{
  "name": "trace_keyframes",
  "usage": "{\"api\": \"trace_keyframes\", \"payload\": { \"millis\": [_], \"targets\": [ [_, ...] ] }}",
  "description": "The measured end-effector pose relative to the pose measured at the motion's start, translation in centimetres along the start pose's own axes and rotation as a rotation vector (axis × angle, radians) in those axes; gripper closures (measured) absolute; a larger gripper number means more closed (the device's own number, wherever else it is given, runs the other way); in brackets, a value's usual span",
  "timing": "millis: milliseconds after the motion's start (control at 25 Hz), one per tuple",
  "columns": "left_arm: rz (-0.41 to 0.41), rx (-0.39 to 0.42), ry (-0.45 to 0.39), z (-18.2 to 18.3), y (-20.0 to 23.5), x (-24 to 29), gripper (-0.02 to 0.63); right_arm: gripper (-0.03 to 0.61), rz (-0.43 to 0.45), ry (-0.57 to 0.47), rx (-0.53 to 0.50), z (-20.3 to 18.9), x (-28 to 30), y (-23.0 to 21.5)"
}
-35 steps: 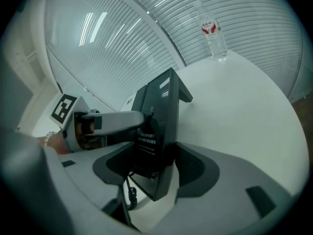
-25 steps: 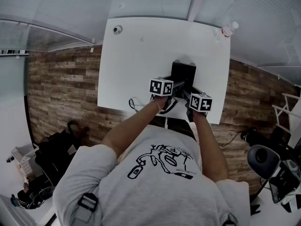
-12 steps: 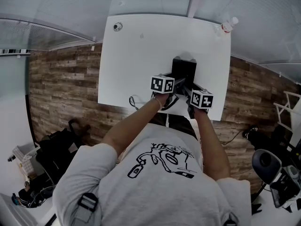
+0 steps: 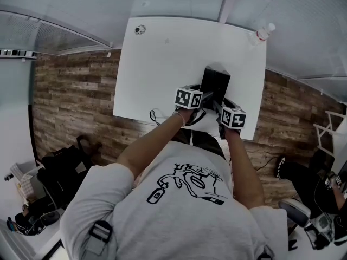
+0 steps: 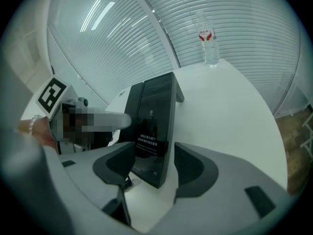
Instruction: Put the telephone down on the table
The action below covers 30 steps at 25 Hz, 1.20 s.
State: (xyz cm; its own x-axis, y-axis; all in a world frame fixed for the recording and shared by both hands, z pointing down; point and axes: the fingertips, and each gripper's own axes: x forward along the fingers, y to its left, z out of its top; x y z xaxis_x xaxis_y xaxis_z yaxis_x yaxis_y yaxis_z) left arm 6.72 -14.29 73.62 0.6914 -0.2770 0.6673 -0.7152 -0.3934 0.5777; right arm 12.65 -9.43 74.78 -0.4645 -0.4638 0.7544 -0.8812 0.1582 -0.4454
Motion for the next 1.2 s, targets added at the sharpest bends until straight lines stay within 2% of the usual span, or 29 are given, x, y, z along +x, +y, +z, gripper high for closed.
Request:
{"api": "trace_keyframes", "payload": {
  "millis": [160, 520, 600, 800, 960, 1200],
  "targets": [
    [0.025, 0.008, -0.03, 0.1, 0.0, -1.7, 0.321, 0.342, -0.014, -0.031, -0.042, 0.8, -1.3, 0.1],
    [0.077, 0.042, -0.156, 2.2, -0.3, -7.0, 0.321, 0.348, -0.03, -0.153, -0.167, 4.7, -5.7, 2.0],
    [0.073, 0.078, -0.181, 2.8, -1.1, -8.1, 0.321, 0.365, -0.028, -0.19, -0.196, 5.8, -7.2, 2.7],
    [0.036, 0.252, -0.233, 4.6, -4.5, -11.0, 0.339, 0.387, -0.037, -0.277, -0.309, 8.4, -11.1, 5.2],
    [-0.012, 0.292, -0.31, 6.6, -7.3, -13.8, 0.413, 0.408, -0.042, -0.347, -0.35, 10.4, -14.1, 7.2],
    [-0.072, 0.361, -0.404, 9.8, -11.5, -17.1, 0.47, 0.446, -0.045, -0.445, -0.373, 13.5, -18.7, 10.1]
  ]
}}
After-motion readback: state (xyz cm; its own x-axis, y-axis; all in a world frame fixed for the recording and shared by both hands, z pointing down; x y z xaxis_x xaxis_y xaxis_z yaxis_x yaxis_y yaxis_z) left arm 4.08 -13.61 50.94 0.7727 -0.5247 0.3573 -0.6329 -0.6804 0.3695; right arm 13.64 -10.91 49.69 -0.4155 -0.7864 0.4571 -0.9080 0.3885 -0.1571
